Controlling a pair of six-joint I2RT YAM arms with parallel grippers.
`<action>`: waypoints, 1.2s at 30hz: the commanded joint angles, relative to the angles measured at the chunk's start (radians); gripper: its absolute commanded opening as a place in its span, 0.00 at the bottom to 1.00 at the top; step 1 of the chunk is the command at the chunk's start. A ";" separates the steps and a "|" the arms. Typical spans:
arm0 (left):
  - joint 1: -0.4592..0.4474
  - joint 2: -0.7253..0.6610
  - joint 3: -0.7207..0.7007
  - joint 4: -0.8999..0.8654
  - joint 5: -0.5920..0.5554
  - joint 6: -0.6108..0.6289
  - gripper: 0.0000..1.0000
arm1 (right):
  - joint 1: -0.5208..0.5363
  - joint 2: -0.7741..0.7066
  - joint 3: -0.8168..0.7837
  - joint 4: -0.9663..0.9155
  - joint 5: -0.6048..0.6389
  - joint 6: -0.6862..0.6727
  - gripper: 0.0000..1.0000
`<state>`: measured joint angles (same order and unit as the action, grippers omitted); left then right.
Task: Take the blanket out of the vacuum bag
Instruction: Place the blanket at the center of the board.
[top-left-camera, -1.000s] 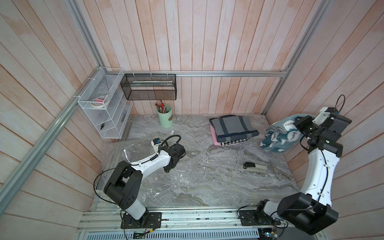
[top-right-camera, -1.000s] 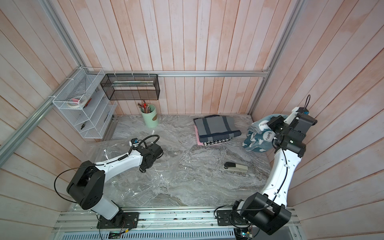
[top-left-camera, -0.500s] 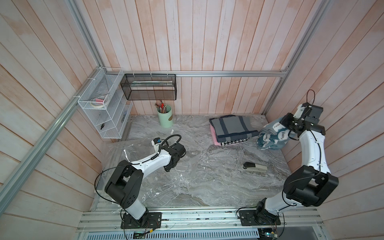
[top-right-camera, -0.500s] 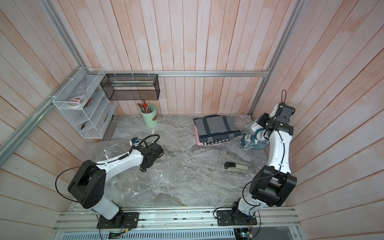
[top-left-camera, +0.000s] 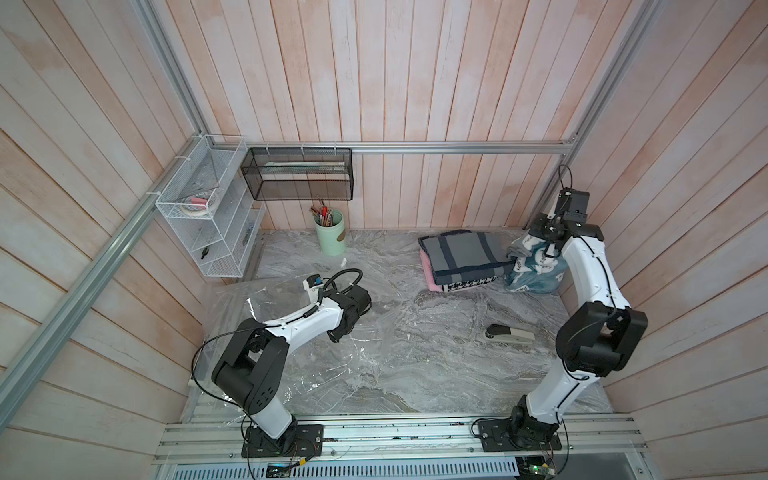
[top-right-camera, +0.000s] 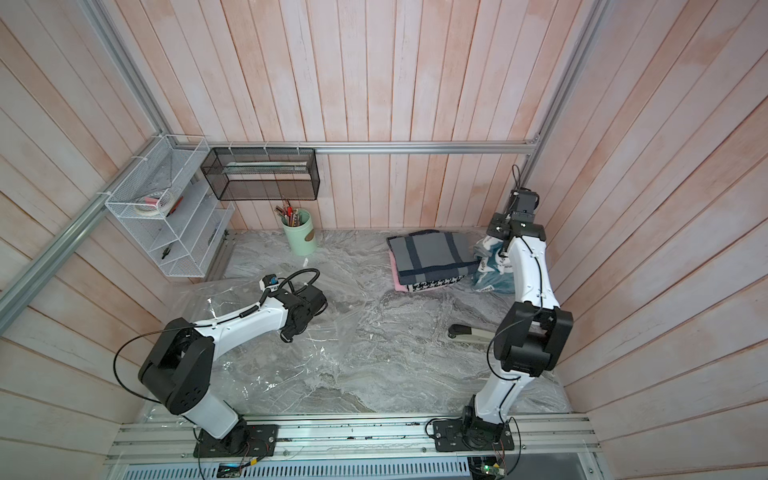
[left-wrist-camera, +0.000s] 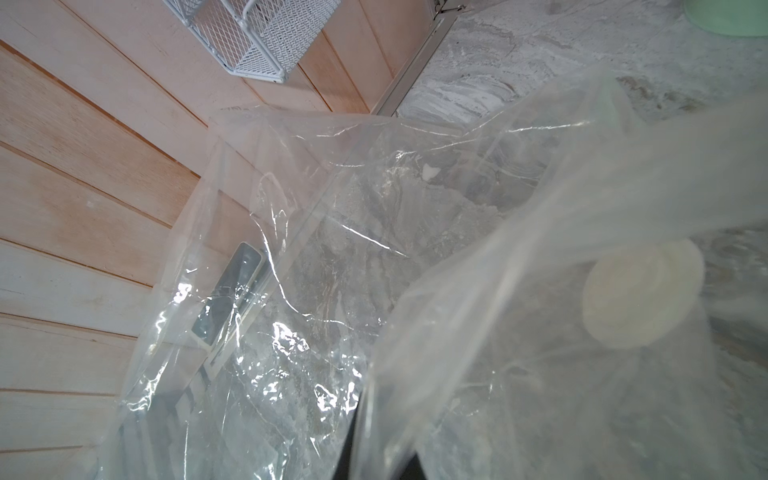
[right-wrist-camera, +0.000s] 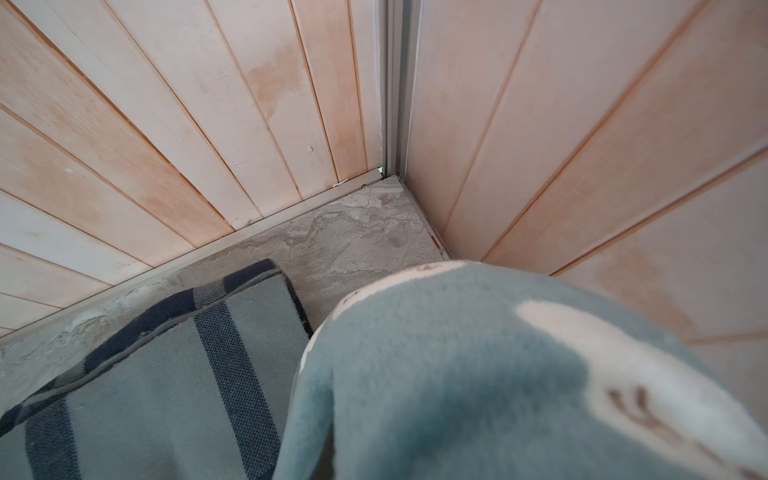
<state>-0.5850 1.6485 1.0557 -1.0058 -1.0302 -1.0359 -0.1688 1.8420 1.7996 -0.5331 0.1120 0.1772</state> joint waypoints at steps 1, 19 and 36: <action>0.011 0.015 0.003 -0.001 -0.045 -0.002 0.00 | 0.050 0.042 0.076 -0.016 0.074 -0.039 0.00; 0.048 0.047 0.012 0.078 -0.028 0.069 0.00 | 0.189 0.251 0.415 -0.123 0.319 -0.187 0.00; 0.050 0.043 0.006 0.082 -0.021 0.077 0.00 | 0.048 0.103 0.204 -0.071 0.337 -0.162 0.00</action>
<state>-0.5423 1.6878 1.0554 -0.9348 -1.0294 -0.9680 -0.0826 2.0331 2.0552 -0.6636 0.4068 0.0319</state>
